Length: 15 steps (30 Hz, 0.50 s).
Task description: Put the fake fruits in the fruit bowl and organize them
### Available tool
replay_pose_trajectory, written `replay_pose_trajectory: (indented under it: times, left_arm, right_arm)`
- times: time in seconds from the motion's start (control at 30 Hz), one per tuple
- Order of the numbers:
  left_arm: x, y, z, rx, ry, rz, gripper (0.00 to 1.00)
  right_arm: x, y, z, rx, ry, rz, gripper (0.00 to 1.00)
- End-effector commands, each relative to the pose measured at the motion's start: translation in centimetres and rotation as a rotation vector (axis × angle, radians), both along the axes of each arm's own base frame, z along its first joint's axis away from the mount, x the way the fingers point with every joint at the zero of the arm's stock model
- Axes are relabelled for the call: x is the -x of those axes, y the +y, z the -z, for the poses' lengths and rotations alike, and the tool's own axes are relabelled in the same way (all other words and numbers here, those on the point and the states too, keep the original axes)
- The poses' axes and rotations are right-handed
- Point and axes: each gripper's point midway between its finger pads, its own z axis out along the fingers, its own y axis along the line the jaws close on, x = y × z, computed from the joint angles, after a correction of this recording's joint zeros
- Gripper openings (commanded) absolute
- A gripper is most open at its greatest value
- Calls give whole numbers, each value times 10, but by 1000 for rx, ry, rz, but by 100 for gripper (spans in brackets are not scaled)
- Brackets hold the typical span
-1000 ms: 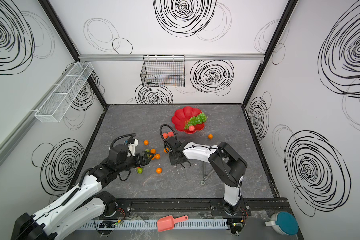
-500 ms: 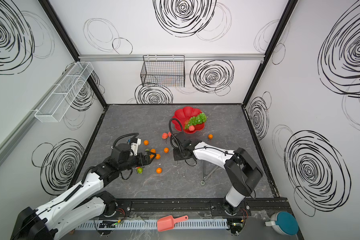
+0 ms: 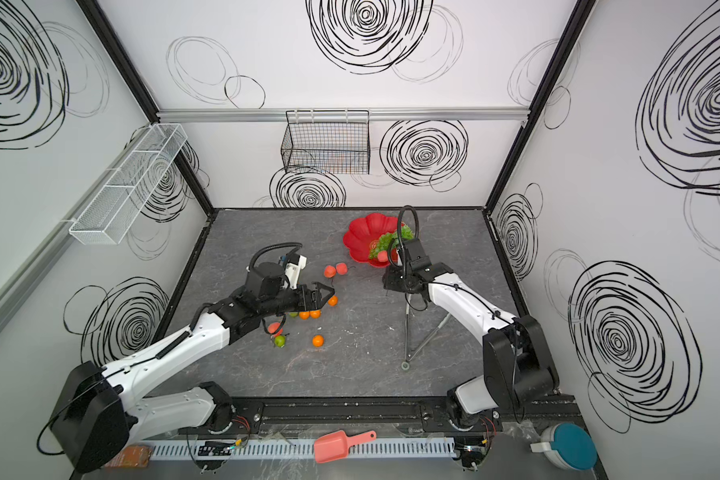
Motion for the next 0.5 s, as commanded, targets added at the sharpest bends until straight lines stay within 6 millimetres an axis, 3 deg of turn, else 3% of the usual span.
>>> replay_pose_trajectory:
  times: [0.0,0.17,0.47]
  left_arm:
    - [-18,-20,-26,27,-89,54,96]
    - [-43,-41,-31,22,-96,86,96]
    - [-89,-72,-42,49,-107,96,96]
  right_arm:
    - [-21,-15,-14,5,-31,10,49]
    - [-49,-30,-17,13,-43,32,50]
    - [-92,-31,4,44,-3,16,49]
